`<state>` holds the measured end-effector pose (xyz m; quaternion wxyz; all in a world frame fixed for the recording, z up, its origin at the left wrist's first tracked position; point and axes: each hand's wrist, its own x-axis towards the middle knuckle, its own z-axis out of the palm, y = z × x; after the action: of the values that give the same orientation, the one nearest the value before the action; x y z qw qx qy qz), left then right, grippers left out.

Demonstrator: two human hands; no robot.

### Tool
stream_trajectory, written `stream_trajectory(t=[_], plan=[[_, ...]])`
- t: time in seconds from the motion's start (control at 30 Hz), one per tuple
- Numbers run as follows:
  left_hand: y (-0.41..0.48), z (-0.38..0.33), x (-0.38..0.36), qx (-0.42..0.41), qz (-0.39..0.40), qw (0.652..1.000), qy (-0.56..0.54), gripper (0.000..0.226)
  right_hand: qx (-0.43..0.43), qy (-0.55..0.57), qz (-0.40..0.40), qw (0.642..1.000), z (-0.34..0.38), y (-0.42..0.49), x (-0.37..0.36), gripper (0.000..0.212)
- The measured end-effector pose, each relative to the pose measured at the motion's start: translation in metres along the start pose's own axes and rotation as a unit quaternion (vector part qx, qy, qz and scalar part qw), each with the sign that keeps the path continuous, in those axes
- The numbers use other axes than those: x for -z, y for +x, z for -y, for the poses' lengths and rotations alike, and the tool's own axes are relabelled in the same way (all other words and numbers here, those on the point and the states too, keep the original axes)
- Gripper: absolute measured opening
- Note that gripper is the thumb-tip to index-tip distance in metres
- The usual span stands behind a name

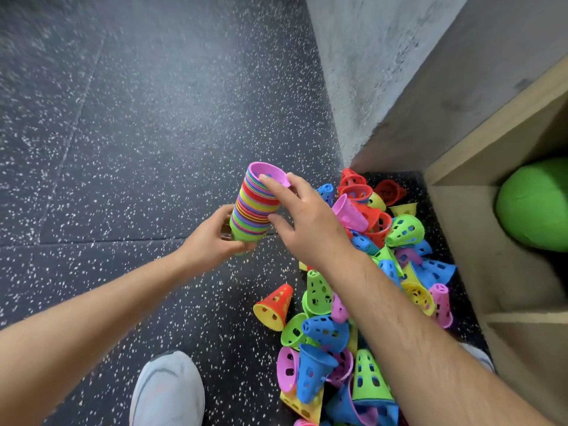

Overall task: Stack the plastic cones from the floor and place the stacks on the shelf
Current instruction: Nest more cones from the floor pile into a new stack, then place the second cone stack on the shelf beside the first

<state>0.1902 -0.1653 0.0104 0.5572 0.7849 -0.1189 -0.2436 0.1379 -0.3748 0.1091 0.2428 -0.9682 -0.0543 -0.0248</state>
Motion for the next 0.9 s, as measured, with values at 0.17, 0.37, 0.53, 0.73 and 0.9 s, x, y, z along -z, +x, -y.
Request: stream_trajectory(t=[0.17, 0.37, 0.53, 0.73, 0.9], plan=[[0.01, -0.127, 0.019, -0.104, -0.005, 0.994, -0.015, 0.068, 0.039, -0.046, -0.116, 0.991, 0.025, 0.018, 0.12, 0.072], [0.013, -0.322, 0.042, -0.232, 0.016, 0.973, 0.007, 0.077, 0.032, -0.061, -0.267, 0.961, 0.055, 0.018, 0.29, 0.08], [-0.012, -0.482, 0.029, -0.364, -0.009, 0.931, 0.018, 0.084, 0.005, -0.081, -0.369, 0.926, 0.065, -0.029, 0.418, 0.088], [-0.06, -0.637, -0.033, -0.459, -0.022, 0.887, -0.047, 0.082, -0.037, -0.061, -0.498, 0.864, 0.061, -0.103, 0.534, 0.083], [-0.081, -0.733, -0.11, -0.477, 0.029, 0.874, -0.089, 0.096, -0.11, -0.03, -0.531, 0.84, 0.041, -0.176, 0.61, 0.058]])
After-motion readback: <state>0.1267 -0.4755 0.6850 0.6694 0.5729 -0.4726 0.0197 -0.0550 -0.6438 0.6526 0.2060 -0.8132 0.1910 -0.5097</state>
